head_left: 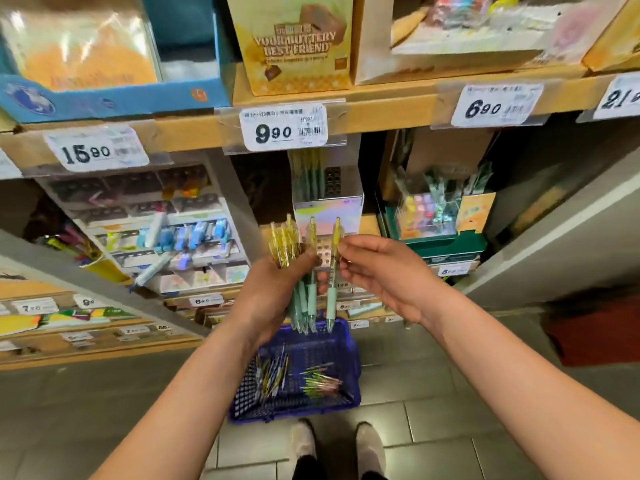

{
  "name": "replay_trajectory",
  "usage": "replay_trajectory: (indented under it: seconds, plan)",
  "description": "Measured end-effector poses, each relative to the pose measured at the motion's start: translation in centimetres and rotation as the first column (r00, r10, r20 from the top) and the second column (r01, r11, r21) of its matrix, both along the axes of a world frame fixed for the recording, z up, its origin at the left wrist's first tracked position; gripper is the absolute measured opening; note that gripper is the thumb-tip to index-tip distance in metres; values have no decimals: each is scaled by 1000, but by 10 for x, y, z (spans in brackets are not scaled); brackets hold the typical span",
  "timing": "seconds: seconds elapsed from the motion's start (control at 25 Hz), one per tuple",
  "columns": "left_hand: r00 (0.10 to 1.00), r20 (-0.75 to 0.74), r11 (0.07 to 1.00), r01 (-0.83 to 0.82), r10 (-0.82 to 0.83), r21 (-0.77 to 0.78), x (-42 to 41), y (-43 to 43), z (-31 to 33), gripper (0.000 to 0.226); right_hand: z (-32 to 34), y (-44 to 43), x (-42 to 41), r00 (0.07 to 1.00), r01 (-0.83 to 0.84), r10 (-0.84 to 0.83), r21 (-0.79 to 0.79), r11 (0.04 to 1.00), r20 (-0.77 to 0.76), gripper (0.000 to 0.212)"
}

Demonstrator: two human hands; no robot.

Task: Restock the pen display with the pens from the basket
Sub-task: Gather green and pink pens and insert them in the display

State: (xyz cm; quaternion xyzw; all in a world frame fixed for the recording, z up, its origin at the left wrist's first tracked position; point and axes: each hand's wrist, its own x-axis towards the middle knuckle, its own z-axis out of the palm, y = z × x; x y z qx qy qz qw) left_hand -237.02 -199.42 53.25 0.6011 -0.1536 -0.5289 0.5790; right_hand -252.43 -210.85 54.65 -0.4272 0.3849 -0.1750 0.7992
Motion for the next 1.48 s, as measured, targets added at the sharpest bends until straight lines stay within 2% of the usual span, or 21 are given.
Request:
replay_trajectory:
  seconds: [0.16,0.24,0.32,0.4,0.48,0.56,0.64,0.8,0.92,1.16,1.36,1.48]
  plan:
    - [998,59,998,7,-3,-59,30,-26,-21,22,-22,-28,29,998,65,-64,-115,991,13,10]
    - [997,75,998,22,-17,-67,43,-38,-30,17,-25,-49,46,996,83,-90,-264,961,-17,11]
    - [999,51,997,3,1,-78,54,-49,-36,17,-22,-76,66,965,211,-258,-425,880,-55,10]
    - [999,31,996,-34,37,-85,61,-57,-41,29,-14,-99,83,927,314,-375,-532,786,-8,10]
    - [998,14,994,-52,54,-93,65,-62,-45,37,-9,-114,97,936,286,-348,-664,691,40,6]
    - [998,6,994,-57,58,-96,66,-64,-49,38,-13,-116,108,926,219,-377,-784,581,-21,9]
    - [998,17,995,-55,56,-83,66,-64,-53,37,-20,-115,120,919,180,-394,-869,460,-18,6]
    - [998,17,995,-55,57,-79,67,-63,-57,36,-31,-116,130,925,165,-379,-920,357,19,12]
    - [998,12,995,-59,61,-79,68,-65,-59,36,-33,-119,132,934,144,-356,-934,326,20,16]
    - [997,9,994,-78,79,-73,67,-70,-66,31,-43,-114,138,909,-78,-375,-958,277,-182,13]
    - [997,-20,993,-75,73,-94,67,-72,-66,20,-46,-113,142,874,-149,-389,-923,355,-290,13]
    - [997,-19,993,-78,76,-88,65,-72,-65,22,-41,-108,138,853,-239,-375,-911,336,-362,15]
